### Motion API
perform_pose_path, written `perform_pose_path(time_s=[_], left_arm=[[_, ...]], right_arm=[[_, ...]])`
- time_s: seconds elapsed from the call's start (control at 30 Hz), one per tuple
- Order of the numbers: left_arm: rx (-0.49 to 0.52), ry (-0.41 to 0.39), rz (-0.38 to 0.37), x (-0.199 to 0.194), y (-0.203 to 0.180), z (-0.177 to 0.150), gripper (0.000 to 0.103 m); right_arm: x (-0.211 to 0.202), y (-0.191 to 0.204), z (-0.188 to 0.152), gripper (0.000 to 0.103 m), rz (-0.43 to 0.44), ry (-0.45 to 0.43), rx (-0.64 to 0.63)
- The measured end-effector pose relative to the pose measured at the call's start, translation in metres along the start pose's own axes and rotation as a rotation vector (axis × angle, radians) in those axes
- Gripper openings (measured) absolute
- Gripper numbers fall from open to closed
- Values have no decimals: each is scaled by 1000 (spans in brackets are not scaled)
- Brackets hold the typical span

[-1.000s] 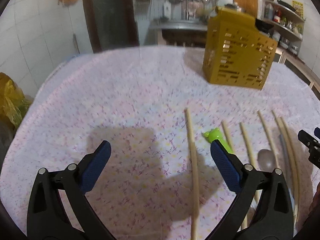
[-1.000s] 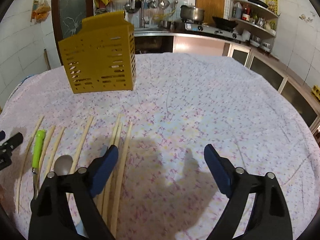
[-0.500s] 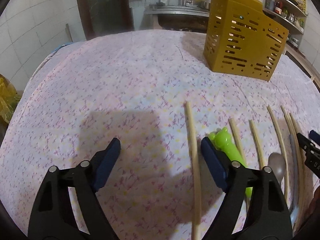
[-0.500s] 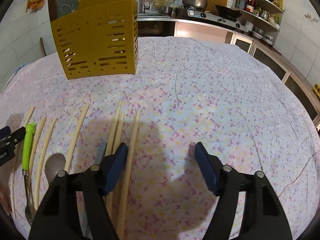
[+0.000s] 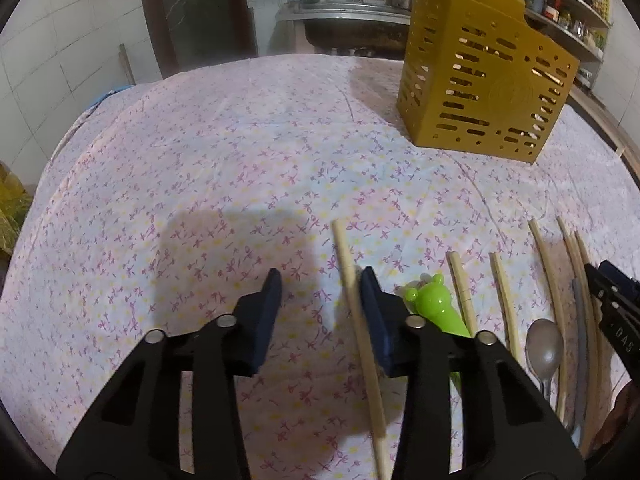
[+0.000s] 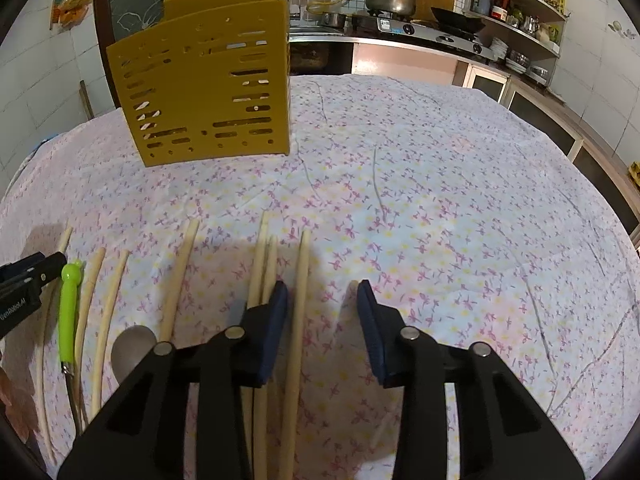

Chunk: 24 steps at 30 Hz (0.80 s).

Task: Organize utensils
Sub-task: 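Grasp a wooden chopstick with the left tool while the right tool grasps another chopstick, then lift both chopsticks into the yellow holder and open both tools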

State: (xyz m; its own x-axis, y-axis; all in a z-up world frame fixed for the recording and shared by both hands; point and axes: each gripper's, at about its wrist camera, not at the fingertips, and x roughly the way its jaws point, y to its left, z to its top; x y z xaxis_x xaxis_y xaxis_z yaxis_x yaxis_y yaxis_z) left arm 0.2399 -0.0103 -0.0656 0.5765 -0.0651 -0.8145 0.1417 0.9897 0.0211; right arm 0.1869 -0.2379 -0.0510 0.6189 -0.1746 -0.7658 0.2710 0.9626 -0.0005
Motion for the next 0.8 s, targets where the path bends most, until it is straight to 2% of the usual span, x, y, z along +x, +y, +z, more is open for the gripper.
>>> perform_pose_path(time_s=[0.13, 0.23, 0.3, 0.43, 0.6, 0.8], left_arm=[[-4, 18, -9, -1, -1, 2, 20], [10, 20, 0, 2, -3, 5, 15], [9, 22, 2, 3, -3, 6, 12], [-1, 17, -4, 2, -2, 6, 9], [-45, 3, -26, -3, 6, 6, 5], [-80, -91, -50, -32, 14, 9, 5]], right_arm=[[2, -1, 4, 32, 7, 5, 4], [5, -2, 6, 26, 13, 11, 7], [7, -2, 10, 17, 23, 20, 16], [8, 1, 14, 8, 42, 27, 16], [5, 0, 13, 7, 65, 14, 29], [-19, -8, 12, 6, 106, -78, 57]])
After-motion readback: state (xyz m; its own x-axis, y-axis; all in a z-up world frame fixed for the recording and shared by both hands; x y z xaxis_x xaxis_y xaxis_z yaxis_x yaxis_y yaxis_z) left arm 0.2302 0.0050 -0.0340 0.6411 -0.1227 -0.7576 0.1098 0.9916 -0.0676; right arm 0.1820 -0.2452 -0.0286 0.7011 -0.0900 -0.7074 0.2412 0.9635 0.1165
